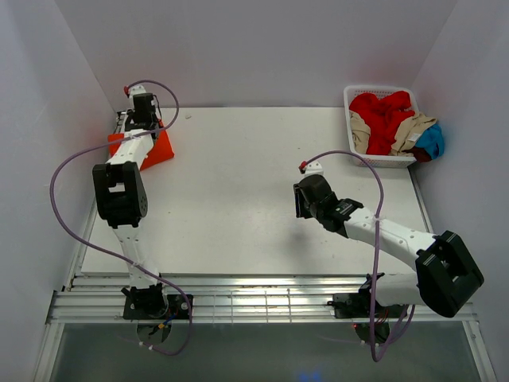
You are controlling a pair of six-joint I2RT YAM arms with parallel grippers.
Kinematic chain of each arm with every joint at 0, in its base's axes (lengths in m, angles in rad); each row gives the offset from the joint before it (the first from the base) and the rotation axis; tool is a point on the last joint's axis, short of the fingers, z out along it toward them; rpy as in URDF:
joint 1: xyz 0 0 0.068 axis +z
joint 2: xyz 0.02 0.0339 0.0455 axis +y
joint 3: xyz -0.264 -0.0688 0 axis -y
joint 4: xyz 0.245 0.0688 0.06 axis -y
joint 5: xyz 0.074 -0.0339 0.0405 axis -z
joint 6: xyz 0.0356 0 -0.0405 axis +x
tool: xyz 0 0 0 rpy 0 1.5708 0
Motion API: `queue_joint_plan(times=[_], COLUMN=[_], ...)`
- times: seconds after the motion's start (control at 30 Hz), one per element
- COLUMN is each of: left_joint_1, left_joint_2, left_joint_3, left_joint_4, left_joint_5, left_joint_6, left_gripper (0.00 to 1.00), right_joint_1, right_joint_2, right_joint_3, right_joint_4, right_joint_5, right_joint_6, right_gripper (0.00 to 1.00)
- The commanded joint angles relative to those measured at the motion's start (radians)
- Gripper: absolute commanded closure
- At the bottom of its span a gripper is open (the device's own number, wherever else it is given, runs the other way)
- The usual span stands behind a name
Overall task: Fold and stack the t-shirts
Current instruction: Put the neatly folded tshirt into the corner of the board with the left arm
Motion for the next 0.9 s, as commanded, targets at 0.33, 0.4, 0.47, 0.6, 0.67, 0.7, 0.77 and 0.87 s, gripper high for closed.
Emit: queue_joint_plan(times=[0.33,0.4,0.47,0.6,0.67,0.7,0.77,0.87], left_joint_1=[0.005,0.005,0.005,0.008,0.009,0.011,0.011,0.012], left_joint_2=[0.073,0.094,0.103,0.096,0.079,0.070,0.044,0.008], left_joint_3=[-0.121,-0.124,-0.134,-0.190,-0.217,-0.248,-0.277,-0.328], left_joint_4=[-0.038,-0.052,-0.073,-0.104,-0.109,-0.109,-0.107,-0.107], left_joint_5=[0.121,0.096,0.072,0.018,0.018,0.015,0.007,-0.023], left_joint_6=[-0.138,-0.135,-0.134,-0.147,-0.158,-0.167,-0.173,-0.181], left_gripper=[1.00,1.00,1.00,1.00,1.00,1.00,1.00,1.00], right_joint_1=[0.002,0.002,0.003,0.002,0.002,0.003,0.005,0.008], right_joint_2=[-0.026,-0.029,-0.029,-0.029,-0.029,-0.032,-0.036,-0.044], right_joint_3=[-0.007,-0.010,-0.015,-0.021,-0.018,-0.016,-0.015,-0.012], right_joint_4=[-0.019,-0.021,-0.024,-0.016,-0.014,-0.013,-0.014,-0.019], right_joint_5=[0.029,0.033,0.035,0.026,0.018,0.015,0.016,0.021], right_joint_6=[0.020,0.020,0.023,0.028,0.031,0.032,0.031,0.028], right_gripper=[0.57,0.57,0.57,0.57,0.57,0.57,0.57,0.57])
